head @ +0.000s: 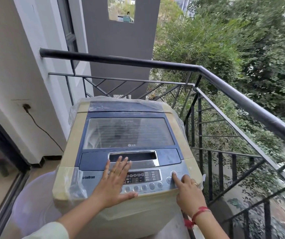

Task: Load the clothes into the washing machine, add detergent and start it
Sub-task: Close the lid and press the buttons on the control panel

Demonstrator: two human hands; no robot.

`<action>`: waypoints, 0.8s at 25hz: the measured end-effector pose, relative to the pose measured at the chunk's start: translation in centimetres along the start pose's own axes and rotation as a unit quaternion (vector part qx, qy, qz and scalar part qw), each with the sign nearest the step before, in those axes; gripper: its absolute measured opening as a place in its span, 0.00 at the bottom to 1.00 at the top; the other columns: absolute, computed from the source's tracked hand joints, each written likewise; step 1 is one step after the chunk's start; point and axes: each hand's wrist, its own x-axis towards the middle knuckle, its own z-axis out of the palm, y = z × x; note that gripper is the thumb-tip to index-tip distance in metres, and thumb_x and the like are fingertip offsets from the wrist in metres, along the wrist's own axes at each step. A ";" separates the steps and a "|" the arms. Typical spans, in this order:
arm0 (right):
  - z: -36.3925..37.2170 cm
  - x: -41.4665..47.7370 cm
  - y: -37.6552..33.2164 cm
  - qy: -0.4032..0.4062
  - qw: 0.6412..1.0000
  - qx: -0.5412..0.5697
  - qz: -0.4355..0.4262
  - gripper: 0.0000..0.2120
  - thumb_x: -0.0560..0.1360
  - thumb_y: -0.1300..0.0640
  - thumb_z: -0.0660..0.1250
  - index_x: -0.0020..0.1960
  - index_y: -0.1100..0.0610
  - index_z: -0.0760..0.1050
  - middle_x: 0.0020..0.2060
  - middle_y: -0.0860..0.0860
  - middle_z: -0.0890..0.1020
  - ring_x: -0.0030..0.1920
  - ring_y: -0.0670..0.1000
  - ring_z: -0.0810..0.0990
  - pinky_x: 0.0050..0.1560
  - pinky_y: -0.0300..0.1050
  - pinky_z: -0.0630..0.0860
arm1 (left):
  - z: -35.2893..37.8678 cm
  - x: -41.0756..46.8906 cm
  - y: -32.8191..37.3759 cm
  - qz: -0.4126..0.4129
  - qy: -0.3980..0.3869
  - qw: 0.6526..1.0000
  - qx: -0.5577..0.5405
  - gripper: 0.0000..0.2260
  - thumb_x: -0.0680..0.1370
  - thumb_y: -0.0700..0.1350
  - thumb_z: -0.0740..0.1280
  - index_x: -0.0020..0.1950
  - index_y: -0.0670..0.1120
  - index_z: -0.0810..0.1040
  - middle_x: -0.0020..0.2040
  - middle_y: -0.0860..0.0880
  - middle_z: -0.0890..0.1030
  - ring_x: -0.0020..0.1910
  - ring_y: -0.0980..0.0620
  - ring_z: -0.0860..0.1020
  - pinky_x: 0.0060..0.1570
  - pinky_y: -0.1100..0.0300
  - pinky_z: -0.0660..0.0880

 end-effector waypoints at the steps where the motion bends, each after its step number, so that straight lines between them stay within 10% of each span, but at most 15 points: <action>1: 0.2 0.0 0.1 0.003 1.000 -0.004 0.003 0.35 0.73 0.64 0.55 0.75 0.47 0.48 0.58 0.52 0.68 0.55 0.53 0.70 0.50 0.45 0.72 | 0.0 0.0 0.0 0.000 0.003 1.000 -0.004 0.46 0.70 0.76 0.53 0.77 0.46 0.53 0.77 0.48 0.53 0.76 0.50 0.46 0.69 0.41 0.46; 6: 1.5 -0.6 -0.3 0.092 0.995 -0.031 0.020 0.37 0.48 0.60 0.74 0.59 0.60 0.77 0.37 0.53 0.76 0.31 0.54 0.75 0.22 0.44 0.72 | -0.1 0.0 0.0 0.008 0.012 1.000 -0.016 0.47 0.70 0.76 0.53 0.77 0.45 0.52 0.77 0.49 0.53 0.76 0.50 0.46 0.70 0.43 0.44; 20: 2.9 -3.2 -5.5 0.121 0.991 0.018 -0.051 0.38 0.51 0.55 0.76 0.60 0.63 0.74 0.43 0.54 0.80 0.37 0.52 0.80 0.30 0.42 0.78 | -0.2 -1.1 -1.6 0.005 0.001 1.000 -0.005 0.49 0.69 0.77 0.52 0.77 0.44 0.48 0.78 0.48 0.51 0.76 0.47 0.45 0.69 0.39 0.44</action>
